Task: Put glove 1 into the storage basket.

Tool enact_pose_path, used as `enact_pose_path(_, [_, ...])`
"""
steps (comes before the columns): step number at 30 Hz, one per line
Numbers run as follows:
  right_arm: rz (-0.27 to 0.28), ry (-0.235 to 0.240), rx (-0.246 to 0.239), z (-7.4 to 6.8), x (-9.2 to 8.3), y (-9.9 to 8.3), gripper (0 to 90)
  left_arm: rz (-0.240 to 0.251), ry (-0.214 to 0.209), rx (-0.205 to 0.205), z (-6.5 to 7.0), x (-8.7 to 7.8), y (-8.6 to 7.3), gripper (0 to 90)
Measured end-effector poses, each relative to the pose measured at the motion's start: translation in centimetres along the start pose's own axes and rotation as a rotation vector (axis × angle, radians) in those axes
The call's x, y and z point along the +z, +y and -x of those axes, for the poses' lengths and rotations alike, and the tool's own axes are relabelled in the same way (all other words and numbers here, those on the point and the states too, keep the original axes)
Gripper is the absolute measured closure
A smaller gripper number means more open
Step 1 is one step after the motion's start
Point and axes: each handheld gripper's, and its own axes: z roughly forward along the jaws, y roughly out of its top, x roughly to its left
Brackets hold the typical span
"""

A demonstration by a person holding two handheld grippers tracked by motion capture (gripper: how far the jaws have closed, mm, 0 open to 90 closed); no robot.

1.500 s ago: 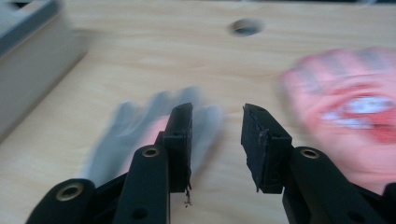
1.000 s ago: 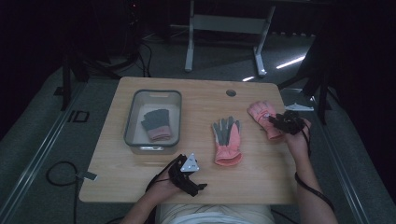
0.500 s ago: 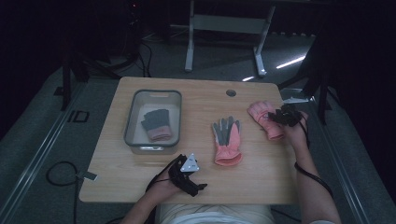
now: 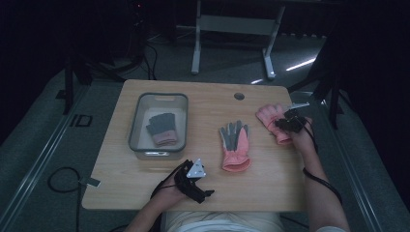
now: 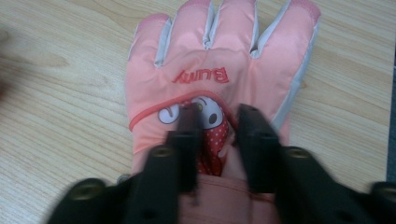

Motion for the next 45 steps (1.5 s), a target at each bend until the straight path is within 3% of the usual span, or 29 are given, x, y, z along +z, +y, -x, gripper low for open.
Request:
enact_pose_path(1, [-0.016, -0.012, 0.019, -0.2, -0.2, 0.4, 83.8, 0.001, 0.001, 0.000, 0.0, 0.0, 0.0, 3.5])
enact_pose_path(6, [-0.009, -0.035, 0.064, -0.6, -1.5, 1.1, 86.4, 0.000, 0.003, 0.000, 0.0, 0.0, 0.0, 3.5])
enact_pose_path(7, [0.015, -0.047, 0.090, -0.8, -2.5, 1.3, 86.5, 0.001, 0.003, 0.000, 0.0, 0.0, 0.0, 3.5])
enact_pose_path(11, [0.079, -0.055, 0.119, -1.7, -5.5, 1.7, 86.6, 0.001, 0.005, 0.002, 0.0, 0.0, 0.0, 3.5])
enact_pose_path(16, [0.125, -0.092, 0.142, -3.2, -9.0, 1.6, 86.6, 0.002, 0.007, 0.003, 0.0, 0.0, 0.0, 3.5])
enact_pose_path(17, [0.125, -0.092, 0.142, -3.2, -9.0, 1.6, 86.6, 0.002, 0.007, 0.003, 0.0, 0.0, 0.0, 3.5])
enact_pose_path(20, [0.142, -0.108, 0.180, -4.2, -10.9, 0.5, 86.5, 0.004, 0.009, 0.000, 0.1, -0.1, 0.0, 3.5])
enact_pose_path(27, [0.148, -0.124, 0.221, -5.1, -12.7, -2.1, 86.5, 0.008, 0.006, -0.005, -0.1, -0.2, -0.1, 3.5])
enact_pose_path(33, [0.135, -0.120, 0.243, -5.5, -12.4, -4.1, 86.3, 0.008, 0.007, -0.002, -0.1, -0.1, -0.1, 3.5])
enact_pose_path(43, [0.036, -0.104, 0.248, -5.6, -7.9, -6.2, 85.5, 0.005, 0.007, -0.002, -0.1, -0.1, -0.1, 3.5])
enact_pose_path(45, [0.036, -0.103, 0.250, -5.7, -7.4, -6.6, 84.8, 0.007, 0.007, -0.001, -0.1, -0.1, -0.1, 3.5])
